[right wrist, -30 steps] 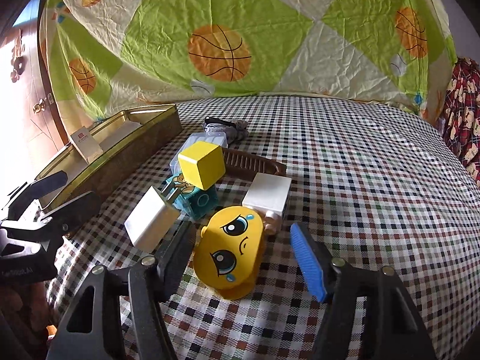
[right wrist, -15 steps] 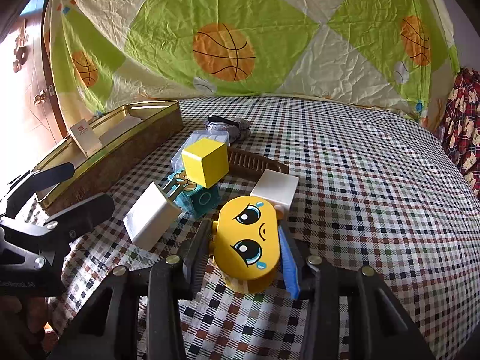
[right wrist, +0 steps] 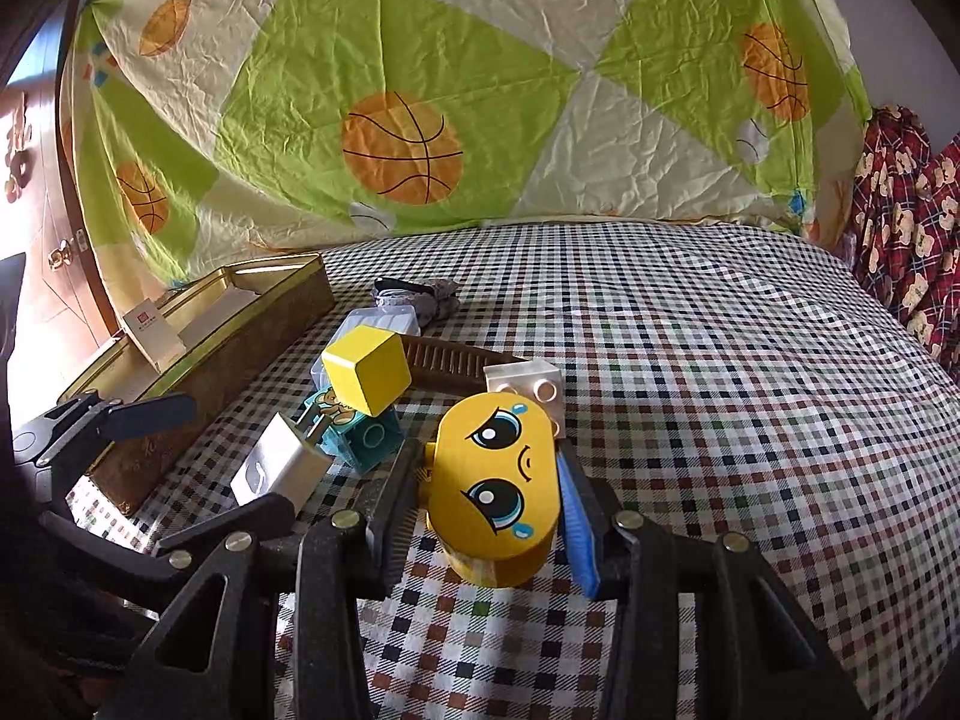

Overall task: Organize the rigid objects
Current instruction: 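Grasp the white plug cube with the left tool, then lift the white plug with the left tool while the right tool lifts the yellow face block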

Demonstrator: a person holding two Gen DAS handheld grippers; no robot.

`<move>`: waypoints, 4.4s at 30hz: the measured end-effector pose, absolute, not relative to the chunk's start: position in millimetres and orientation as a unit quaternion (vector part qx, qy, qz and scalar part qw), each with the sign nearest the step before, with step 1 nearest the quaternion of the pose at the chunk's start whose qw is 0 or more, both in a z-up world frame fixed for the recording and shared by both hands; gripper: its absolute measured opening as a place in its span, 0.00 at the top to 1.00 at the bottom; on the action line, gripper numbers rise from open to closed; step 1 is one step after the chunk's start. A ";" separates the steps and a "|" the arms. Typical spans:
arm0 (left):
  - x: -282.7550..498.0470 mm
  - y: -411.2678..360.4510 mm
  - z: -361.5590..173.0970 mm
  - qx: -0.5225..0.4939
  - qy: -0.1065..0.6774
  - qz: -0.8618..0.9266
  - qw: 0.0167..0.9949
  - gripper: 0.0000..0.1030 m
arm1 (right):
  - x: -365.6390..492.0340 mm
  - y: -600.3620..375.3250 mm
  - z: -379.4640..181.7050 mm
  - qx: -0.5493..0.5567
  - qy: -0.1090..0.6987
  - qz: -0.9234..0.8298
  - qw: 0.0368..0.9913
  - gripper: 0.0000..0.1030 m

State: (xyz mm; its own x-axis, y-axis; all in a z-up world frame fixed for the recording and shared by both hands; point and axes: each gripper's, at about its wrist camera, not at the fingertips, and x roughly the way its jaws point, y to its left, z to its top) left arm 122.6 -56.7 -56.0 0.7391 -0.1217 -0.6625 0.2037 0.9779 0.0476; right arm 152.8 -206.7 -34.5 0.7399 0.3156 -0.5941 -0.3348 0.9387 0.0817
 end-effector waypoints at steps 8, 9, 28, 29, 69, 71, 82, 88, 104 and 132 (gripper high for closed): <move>135.4 -59.5 -67.2 0.049 0.390 -0.115 0.912 0.38 | 151.8 -204.8 -35.3 -0.022 0.316 0.175 0.932 0.57; 135.5 -58.5 -68.1 0.047 0.392 -0.116 0.911 0.46 | 151.7 -205.3 -35.2 -0.021 0.315 0.176 0.932 0.57; 118.7 -50.2 -58.4 0.041 0.346 -0.096 0.932 0.64 | 144.7 -206.5 -31.4 -0.025 0.289 0.177 0.940 0.57; 118.4 -49.9 -57.6 0.039 0.343 -0.095 0.934 0.64 | 144.2 -206.8 -31.2 -0.025 0.287 0.176 0.941 0.57; 79.9 -35.7 -34.2 0.018 0.209 -0.032 0.977 0.64 | 121.1 -209.1 -23.5 -0.034 0.210 0.182 0.960 0.57; 78.9 -35.9 -33.7 0.018 0.206 -0.031 0.978 0.64 | 120.3 -209.6 -22.9 -0.034 0.208 0.182 0.960 0.57; 72.4 -35.6 -31.6 0.020 0.188 -0.025 0.982 0.64 | 115.5 -212.5 -19.8 -0.034 0.192 0.183 0.964 0.57; 67.8 -36.7 -30.3 0.023 0.175 -0.022 0.984 0.64 | 112.4 -212.5 -19.1 -0.035 0.184 0.184 0.965 0.57; 59.0 -34.8 -26.7 0.023 0.148 -0.009 0.989 0.64 | 106.7 -212.5 -18.4 -0.036 0.164 0.182 0.969 0.57; 43.2 -30.8 -23.6 0.020 0.107 0.011 0.994 0.64 | 99.6 -208.0 -16.8 -0.039 0.142 0.169 0.974 0.57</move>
State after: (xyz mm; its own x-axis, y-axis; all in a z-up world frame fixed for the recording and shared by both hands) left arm 43.2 -30.8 -23.6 0.9768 0.0269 -0.2127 -0.0183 0.9989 0.0421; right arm 99.6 -208.0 -16.8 0.9020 0.3190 -0.2908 -0.3413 0.9395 -0.0281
